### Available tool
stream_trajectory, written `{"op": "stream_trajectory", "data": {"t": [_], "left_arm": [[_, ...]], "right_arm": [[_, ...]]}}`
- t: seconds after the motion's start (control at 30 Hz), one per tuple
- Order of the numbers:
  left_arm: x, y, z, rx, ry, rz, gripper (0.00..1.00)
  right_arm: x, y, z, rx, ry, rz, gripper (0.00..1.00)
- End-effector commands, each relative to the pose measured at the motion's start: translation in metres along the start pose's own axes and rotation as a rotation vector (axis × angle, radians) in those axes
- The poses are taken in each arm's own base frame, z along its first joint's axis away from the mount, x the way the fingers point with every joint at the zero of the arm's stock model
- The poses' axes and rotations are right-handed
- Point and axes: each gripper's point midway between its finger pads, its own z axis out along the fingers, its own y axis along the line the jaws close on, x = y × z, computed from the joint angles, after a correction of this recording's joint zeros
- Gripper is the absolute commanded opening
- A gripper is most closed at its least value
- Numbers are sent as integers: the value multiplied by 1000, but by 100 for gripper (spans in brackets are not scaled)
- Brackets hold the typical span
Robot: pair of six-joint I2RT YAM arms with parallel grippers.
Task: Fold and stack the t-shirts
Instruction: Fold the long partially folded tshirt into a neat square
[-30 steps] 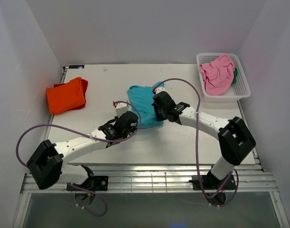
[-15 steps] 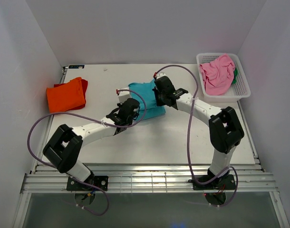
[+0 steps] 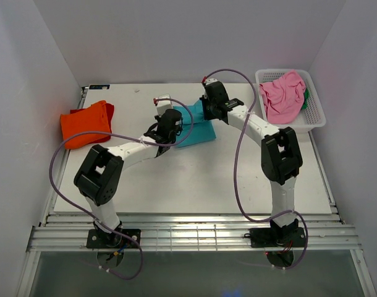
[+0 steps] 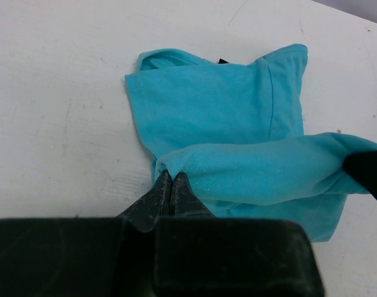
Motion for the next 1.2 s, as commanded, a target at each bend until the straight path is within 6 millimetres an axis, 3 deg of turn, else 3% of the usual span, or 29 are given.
{"op": "stream_trajectory", "data": {"t": [0.0,0.07,0.2,0.53,0.73,0.83,0.87,0.93,0.97,1.0,1.07,1.1,1.17], "left_arm": [[-14,-6,13,11,-28,9,0],[-15,-7,20,12,-25,8,0],[4,-4,39,1,12,31,0],[20,2,60,-31,34,34,0],[13,5,69,-54,10,24,0],[0,4,74,-72,-26,17,0],[-4,3,75,-74,-37,12,5],[-19,-2,77,-70,-79,6,26],[-26,-3,77,-71,-96,1,62],[-32,-5,77,-70,-116,-11,77],[-49,-4,72,-86,-159,-27,96],[-55,-4,71,-90,-173,-33,98],[-68,-1,61,-92,-215,-53,98]], "right_arm": [[-24,-11,9,-7,-40,4,8],[-26,-13,17,-15,-39,5,8],[-22,-20,32,-11,-26,0,8],[-7,-25,70,-46,-11,2,8],[-25,-23,77,-71,-65,9,8],[-42,-24,79,-67,-120,12,23],[-47,-26,79,-59,-137,17,34],[-63,-32,77,-26,-193,24,39],[-67,-34,75,-19,-211,25,43],[-72,-36,72,-15,-235,27,44],[-90,-41,60,-4,-302,33,49],[-92,-43,55,5,-310,34,49],[-117,-46,35,12,-401,32,50]]}}
